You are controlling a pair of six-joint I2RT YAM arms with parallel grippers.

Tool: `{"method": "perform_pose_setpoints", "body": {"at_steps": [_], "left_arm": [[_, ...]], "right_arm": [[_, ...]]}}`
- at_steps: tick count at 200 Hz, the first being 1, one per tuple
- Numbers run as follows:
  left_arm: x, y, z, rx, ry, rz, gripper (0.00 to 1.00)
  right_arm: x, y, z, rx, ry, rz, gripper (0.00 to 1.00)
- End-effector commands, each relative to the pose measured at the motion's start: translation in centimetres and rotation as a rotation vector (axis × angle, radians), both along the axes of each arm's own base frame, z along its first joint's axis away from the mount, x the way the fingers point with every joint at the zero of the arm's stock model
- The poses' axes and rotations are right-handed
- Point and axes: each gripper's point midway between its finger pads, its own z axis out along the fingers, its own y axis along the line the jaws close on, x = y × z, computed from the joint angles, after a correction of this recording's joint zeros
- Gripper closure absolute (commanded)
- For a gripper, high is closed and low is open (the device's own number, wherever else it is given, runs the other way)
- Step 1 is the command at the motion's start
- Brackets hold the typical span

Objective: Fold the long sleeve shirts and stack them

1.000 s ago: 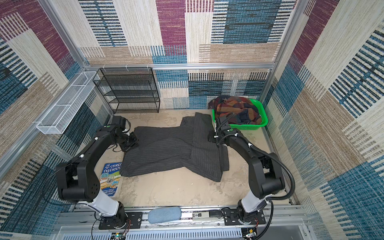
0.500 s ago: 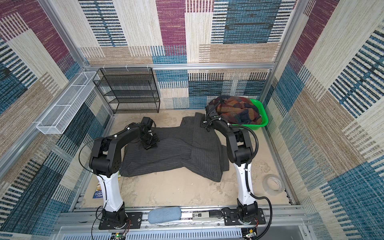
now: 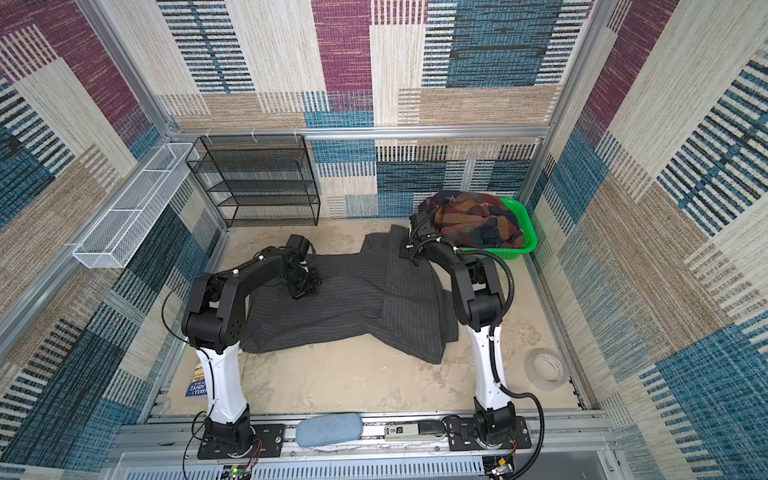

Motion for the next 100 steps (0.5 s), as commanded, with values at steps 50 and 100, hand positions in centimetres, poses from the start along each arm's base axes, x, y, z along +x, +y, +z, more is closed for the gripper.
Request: {"method": "perform_pose_setpoints", "body": {"at_steps": [50,100], "left_arm": [[-2.7,2.8,-1.8,0.156,0.065,-0.006,1.0],[-3.3,3.3,-2.5,0.212,0.086,-0.033,1.0]], "right_arm": [[-1.4,0.2,15.4,0.045,-0.276,0.024,0.97],[-0.6,0.2,22.6,0.048,-0.418,0.028,0.98]]}}
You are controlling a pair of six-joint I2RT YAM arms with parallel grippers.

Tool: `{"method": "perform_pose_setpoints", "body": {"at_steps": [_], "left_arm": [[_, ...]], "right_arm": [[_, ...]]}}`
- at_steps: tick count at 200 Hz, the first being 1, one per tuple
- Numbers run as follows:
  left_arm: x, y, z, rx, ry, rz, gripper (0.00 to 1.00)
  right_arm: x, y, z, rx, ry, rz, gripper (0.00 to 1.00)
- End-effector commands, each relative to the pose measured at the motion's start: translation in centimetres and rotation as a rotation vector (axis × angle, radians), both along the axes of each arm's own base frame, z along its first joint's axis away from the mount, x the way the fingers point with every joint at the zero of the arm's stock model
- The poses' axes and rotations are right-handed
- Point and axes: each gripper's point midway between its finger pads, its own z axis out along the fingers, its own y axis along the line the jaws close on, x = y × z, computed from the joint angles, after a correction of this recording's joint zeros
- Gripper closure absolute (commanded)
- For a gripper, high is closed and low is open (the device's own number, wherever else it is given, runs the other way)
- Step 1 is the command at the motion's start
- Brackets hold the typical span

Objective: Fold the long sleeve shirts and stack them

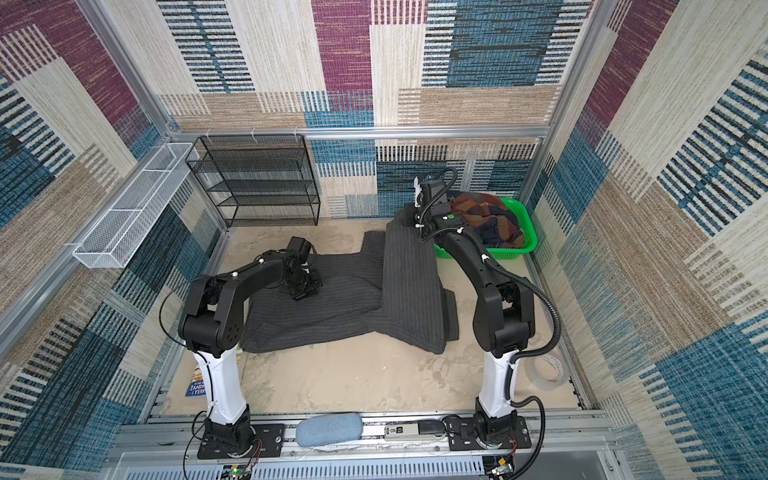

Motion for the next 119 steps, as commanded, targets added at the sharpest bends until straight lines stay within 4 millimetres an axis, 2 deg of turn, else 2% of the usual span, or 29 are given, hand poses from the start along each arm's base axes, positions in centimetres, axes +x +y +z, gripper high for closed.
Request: {"method": "perform_pose_setpoints", "body": {"at_steps": [1,22,72,82,99,119], "left_arm": [[-3.1,2.9,-2.5,0.169,0.128,-0.017,1.0],[-3.3,2.8,-2.9,0.178,0.136,-0.026,1.0],[-3.4,2.7,-3.0,0.201,0.14,-0.047,1.0],[-3.4,2.7,-2.9,0.201,0.142,-0.048,1.0],[-3.3,2.6,-2.4,0.202,0.138,-0.05,1.0],[-2.9,2.6,-0.7,0.204,0.118,-0.049,1.0]], "right_arm": [[0.4,-0.3,2.9,-0.017,-0.068,-0.009,0.98],[1.3,0.0,4.6,-0.017,-0.121,-0.003,0.98],[5.6,0.6,4.0,-0.072,-0.209,-0.009,0.99],[6.6,0.6,3.3,-0.087,-0.197,-0.013,0.96],[7.8,1.2,0.4,-0.099,-0.122,0.0,0.91],[8.2,1.3,-3.0,-0.099,-0.047,-0.005,0.79]]}}
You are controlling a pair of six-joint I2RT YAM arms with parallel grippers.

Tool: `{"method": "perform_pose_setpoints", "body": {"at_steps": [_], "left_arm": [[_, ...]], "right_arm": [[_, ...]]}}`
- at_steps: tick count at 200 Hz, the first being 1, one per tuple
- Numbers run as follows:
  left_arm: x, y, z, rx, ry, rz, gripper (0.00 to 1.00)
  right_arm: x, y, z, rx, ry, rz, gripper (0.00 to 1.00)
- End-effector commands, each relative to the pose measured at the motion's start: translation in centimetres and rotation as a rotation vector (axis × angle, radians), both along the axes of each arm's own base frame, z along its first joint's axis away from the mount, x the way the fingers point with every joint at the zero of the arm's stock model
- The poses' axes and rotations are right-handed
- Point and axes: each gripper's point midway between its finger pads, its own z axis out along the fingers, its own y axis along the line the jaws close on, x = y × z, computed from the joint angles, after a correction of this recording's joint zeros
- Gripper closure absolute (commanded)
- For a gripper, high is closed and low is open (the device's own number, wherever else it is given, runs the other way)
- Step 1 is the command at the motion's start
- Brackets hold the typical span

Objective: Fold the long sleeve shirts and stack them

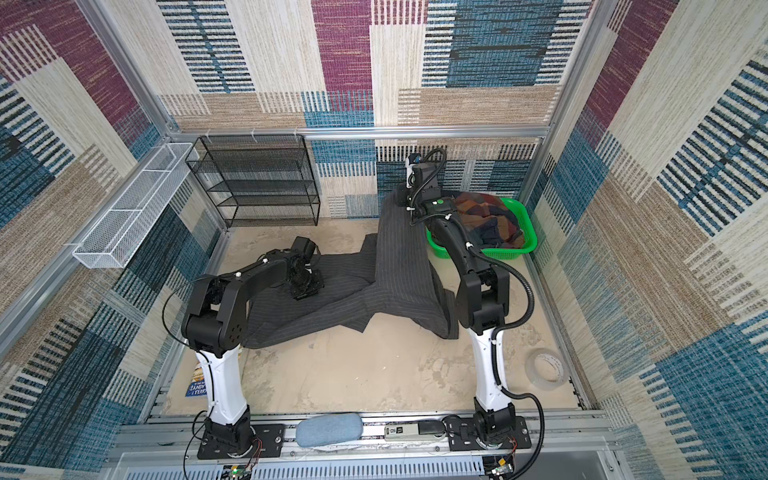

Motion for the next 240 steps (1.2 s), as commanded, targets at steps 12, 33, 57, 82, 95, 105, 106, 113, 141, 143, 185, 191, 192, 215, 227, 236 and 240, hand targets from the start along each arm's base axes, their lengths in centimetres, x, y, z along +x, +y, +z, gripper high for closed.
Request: {"method": "perform_pose_setpoints", "body": {"at_steps": [12,33,57,82,95,105,106,113,141,143,185,191,192,215,227,236,240], "left_arm": [[-2.5,2.8,0.7,0.145,0.102,-0.007,1.0],[-1.8,2.9,4.1,0.153,0.059,-0.009,0.91],[-1.4,3.6,8.6,0.17,0.008,-0.015,0.78],[-2.7,4.6,12.5,0.167,-0.017,-0.006,0.72],[-4.4,5.0,13.3,0.142,0.004,0.015,0.7],[-6.2,5.2,13.2,0.126,0.033,0.039,0.68],[-6.4,5.3,13.2,0.125,0.035,0.042,0.68],[-7.7,5.6,13.0,0.12,0.058,0.07,0.67],[-12.3,7.3,12.1,0.056,0.12,0.255,0.64],[-12.5,7.5,12.0,0.054,0.122,0.269,0.65],[-15.1,9.6,12.0,0.01,0.092,0.48,0.62],[-15.2,9.7,11.9,0.003,0.095,0.497,0.62],[-15.3,9.8,11.9,0.002,0.096,0.5,0.62],[-15.5,10.3,11.3,0.002,0.11,0.543,0.62],[-15.4,10.6,10.9,0.005,0.123,0.556,0.62],[-15.1,10.8,10.5,0.016,0.134,0.556,0.62],[-15.0,10.8,10.4,0.019,0.14,0.556,0.62]], "right_arm": [[-0.1,-0.1,-4.3,-0.013,0.106,-0.012,0.68],[-1.4,-0.1,-4.4,-0.003,0.134,-0.008,0.54],[-4.8,0.5,-3.6,-0.048,0.169,-0.01,0.48],[-11.0,3.3,-4.5,-0.069,0.228,0.052,0.47],[-14.1,4.3,-6.1,-0.041,0.276,0.069,0.47],[-16.3,4.8,-8.3,-0.004,0.333,0.098,0.48],[-16.5,4.9,-8.5,0.0,0.339,0.1,0.48],[-17.6,4.7,-9.9,0.021,0.374,0.089,0.49],[-20.7,3.5,-14.9,0.051,0.475,0.058,0.53],[-20.8,3.5,-15.1,0.052,0.48,0.059,0.54],[-23.9,2.7,-21.0,0.09,0.649,0.049,0.61],[-24.3,2.3,-21.9,0.091,0.674,0.037,0.62],[-24.3,2.2,-22.1,0.091,0.677,0.033,0.62],[-25.2,-0.3,-24.5,0.141,0.742,-0.026,0.65],[-25.7,-2.1,-25.5,0.147,0.769,-0.068,0.66],[-26.1,-3.1,-25.9,0.145,0.785,-0.092,0.67],[-26.2,-3.5,-26.1,0.145,0.791,-0.1,0.67]]}}
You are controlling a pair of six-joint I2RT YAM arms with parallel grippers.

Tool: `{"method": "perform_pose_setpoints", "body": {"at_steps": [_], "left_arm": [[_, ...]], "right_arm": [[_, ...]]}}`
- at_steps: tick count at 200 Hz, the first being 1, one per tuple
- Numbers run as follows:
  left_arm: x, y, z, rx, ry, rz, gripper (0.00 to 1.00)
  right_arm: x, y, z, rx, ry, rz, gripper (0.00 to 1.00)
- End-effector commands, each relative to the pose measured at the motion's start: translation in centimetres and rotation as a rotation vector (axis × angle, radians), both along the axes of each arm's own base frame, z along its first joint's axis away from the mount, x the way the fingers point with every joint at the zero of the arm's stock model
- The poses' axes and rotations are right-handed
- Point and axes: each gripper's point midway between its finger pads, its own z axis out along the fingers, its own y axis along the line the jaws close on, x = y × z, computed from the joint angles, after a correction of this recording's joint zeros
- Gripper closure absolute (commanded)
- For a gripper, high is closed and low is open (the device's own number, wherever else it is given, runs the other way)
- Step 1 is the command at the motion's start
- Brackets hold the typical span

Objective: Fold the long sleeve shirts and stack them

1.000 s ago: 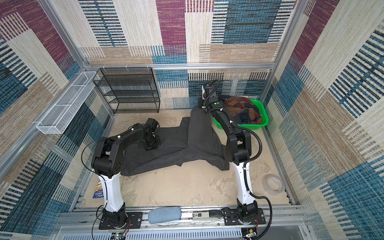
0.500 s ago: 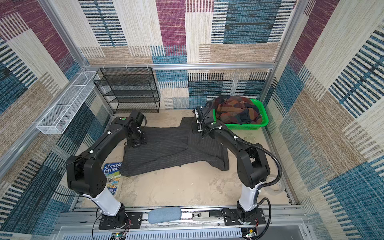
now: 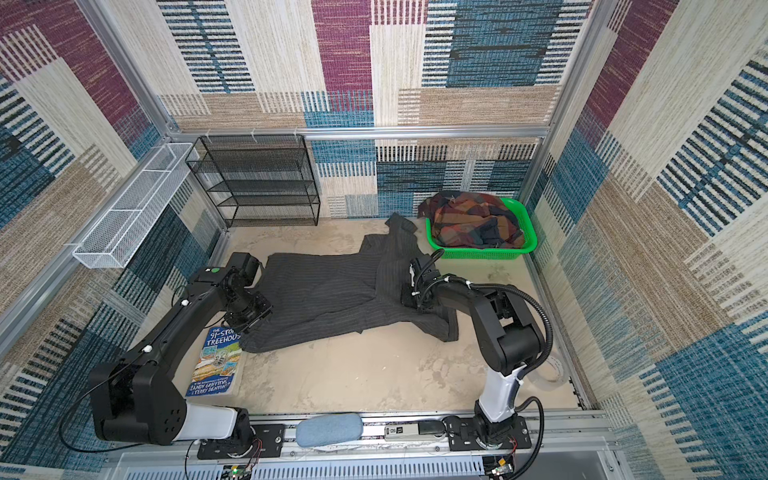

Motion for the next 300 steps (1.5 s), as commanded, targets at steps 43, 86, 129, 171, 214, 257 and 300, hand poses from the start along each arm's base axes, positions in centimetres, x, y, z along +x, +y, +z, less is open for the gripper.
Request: {"method": "perform_pose_setpoints", "body": {"at_steps": [43,86,129,171,214,257,300], "left_arm": [[1.6,0.6,-1.6,0.011,0.056,0.023,0.62],[-0.1,-0.3,-3.1,-0.038,0.117,0.011,0.62],[-3.4,-2.0,-4.1,-0.07,0.175,-0.001,0.63],[-4.8,-2.5,-4.5,-0.013,0.235,-0.027,0.64],[-7.1,-1.8,-4.7,0.024,0.249,0.024,0.63],[-7.3,-0.7,-5.0,0.076,0.202,0.045,0.53],[-5.6,-1.1,-6.5,0.065,0.172,0.03,0.51]], "right_arm": [[-2.1,-6.6,-2.1,-0.057,0.096,-0.154,0.68],[-0.6,-7.3,0.3,-0.101,0.037,-0.15,0.68],[0.9,-6.3,1.7,-0.057,-0.004,-0.12,0.68],[1.2,-6.0,1.7,-0.044,-0.01,-0.105,0.69],[1.5,-5.7,2.1,-0.039,-0.028,-0.09,0.7],[1.6,-5.3,1.9,-0.019,-0.027,-0.074,0.71],[1.6,-5.0,2.2,-0.003,-0.029,-0.063,0.73]]}}
